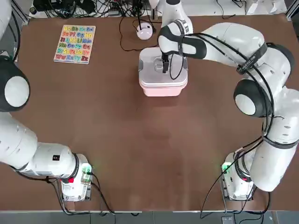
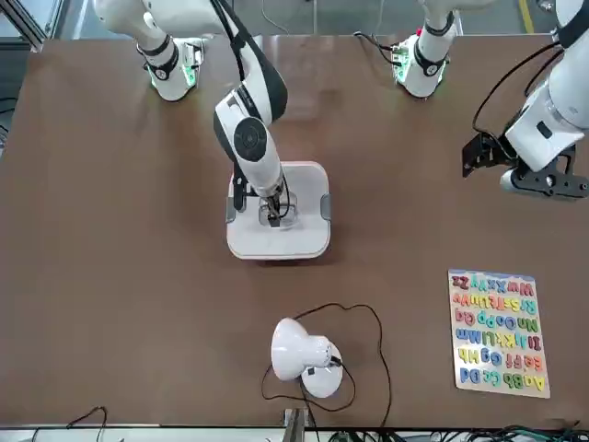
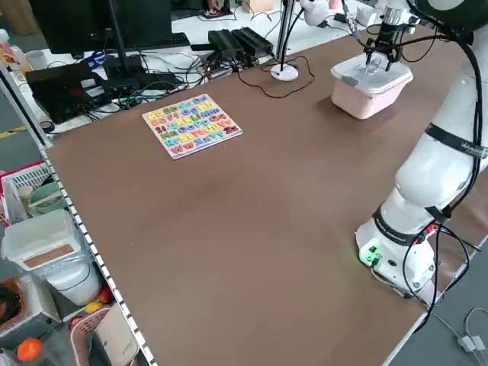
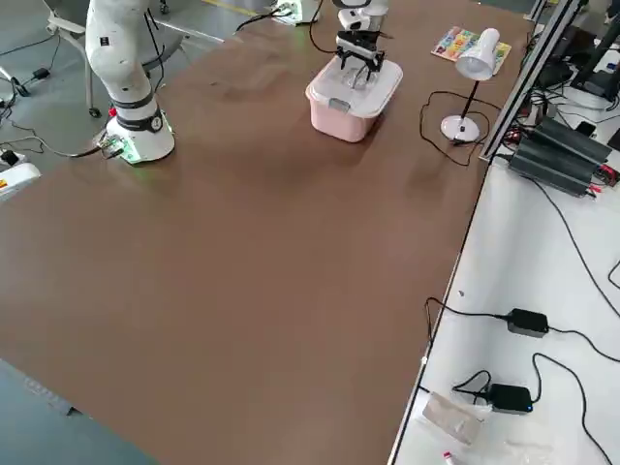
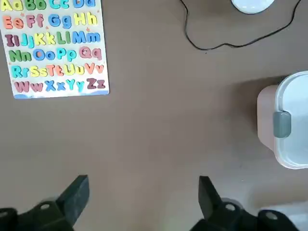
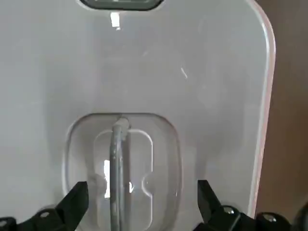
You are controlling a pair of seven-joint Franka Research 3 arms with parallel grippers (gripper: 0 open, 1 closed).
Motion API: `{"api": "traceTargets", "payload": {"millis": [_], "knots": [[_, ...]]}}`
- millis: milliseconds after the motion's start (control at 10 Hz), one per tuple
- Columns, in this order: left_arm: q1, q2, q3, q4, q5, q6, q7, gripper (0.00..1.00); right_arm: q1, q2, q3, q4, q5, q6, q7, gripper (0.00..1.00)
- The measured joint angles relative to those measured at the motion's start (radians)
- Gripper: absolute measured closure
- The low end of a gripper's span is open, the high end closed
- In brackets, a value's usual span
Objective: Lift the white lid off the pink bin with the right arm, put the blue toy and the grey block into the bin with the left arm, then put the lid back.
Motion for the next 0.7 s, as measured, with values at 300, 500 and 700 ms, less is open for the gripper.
{"api": "traceTargets", "payload": {"millis": [300,500,700], "knots": [[0.007,-0.008,0.006,0.006,0.000,0.000,-0.001,0.00,-0.019,-0.008,-0.010,0.022,0.000,-0.044,0.000,0.00],[0.013,-0.017,0.013,0.008,0.000,0.000,-0.001,0.00,-0.040,-0.032,-0.014,0.049,0.000,-0.088,0.000,0.00],[0.016,-0.022,0.013,0.008,0.000,0.000,-0.006,0.00,-0.070,-0.081,-0.017,0.062,-0.037,-0.150,-0.003,0.00]]}}
